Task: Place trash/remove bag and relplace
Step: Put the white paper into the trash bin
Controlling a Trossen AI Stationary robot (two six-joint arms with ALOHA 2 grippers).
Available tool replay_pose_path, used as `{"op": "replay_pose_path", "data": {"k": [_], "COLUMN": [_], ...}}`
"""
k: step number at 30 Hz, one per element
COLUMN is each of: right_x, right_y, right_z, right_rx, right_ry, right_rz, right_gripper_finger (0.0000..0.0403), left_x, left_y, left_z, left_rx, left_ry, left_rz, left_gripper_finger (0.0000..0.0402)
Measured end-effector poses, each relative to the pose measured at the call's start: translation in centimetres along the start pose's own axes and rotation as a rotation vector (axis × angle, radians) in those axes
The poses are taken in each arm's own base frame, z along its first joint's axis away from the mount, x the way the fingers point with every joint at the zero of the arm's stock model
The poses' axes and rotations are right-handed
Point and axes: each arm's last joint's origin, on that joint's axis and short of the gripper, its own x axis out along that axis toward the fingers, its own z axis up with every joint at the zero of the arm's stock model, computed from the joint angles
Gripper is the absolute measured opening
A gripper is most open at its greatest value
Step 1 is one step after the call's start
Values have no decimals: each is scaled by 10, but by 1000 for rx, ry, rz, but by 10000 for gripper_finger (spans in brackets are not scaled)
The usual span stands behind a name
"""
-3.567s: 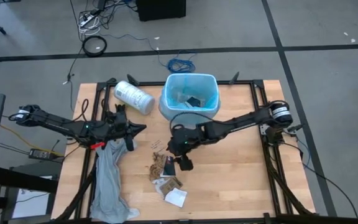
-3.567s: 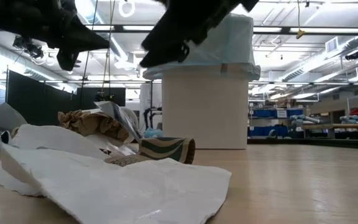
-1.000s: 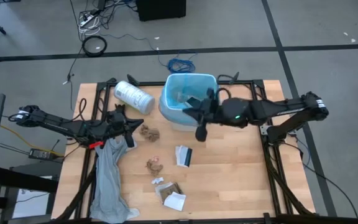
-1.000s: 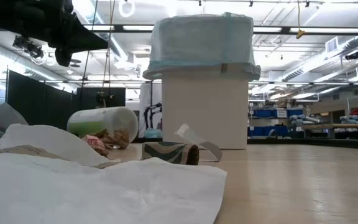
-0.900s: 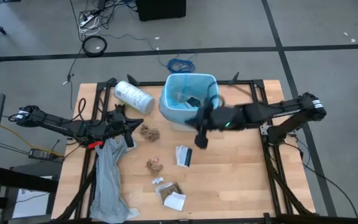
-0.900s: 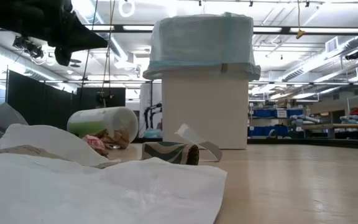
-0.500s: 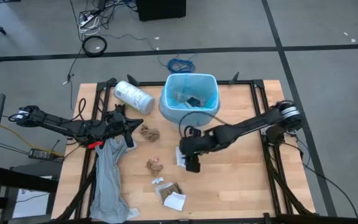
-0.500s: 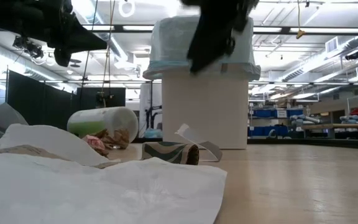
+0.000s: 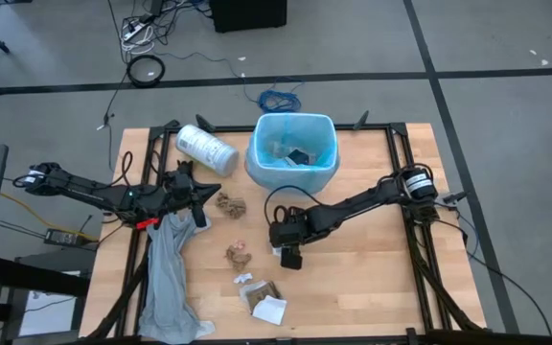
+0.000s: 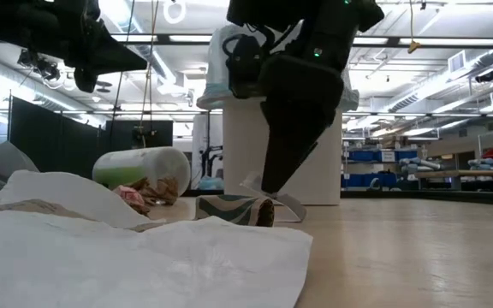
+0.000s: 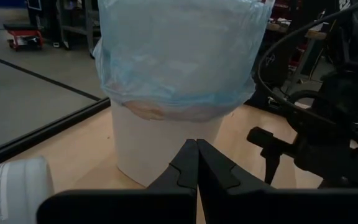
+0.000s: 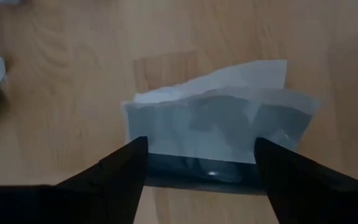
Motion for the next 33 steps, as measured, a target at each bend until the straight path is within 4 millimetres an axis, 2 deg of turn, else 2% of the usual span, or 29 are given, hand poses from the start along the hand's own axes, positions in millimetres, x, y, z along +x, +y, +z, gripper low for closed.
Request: {"op": "replay_pose_path", "data": {"k": [5, 8, 19, 22, 30, 33], "right_x": [-18, -23, -7, -4, 13, 21], "right_y": [-6, -12, -35, -42, -36, -31], "right_z": [6, 9, 16, 18, 14, 7], "right_rx": [32, 37, -47, -60, -88, -87], "right_ry": [-47, -83, -65, -53, 4, 52], "right_rz": [-3, -63, -89, -35, 93, 76], "right_gripper_finger": [277, 278, 276, 270, 199, 151], "left_x": [0, 0, 0, 0, 0, 0], "left_y": [0, 0, 1, 1, 1, 1], "left_z": [0, 0, -3, -4, -4, -4], "left_rx": [2, 3, 21, 25, 19, 19], "left_ry": [3, 4, 29, 39, 38, 39], "left_rz": [1, 1, 5, -5, -9, -8], "left_gripper_finger": [8, 8, 8, 8, 8, 8]}}
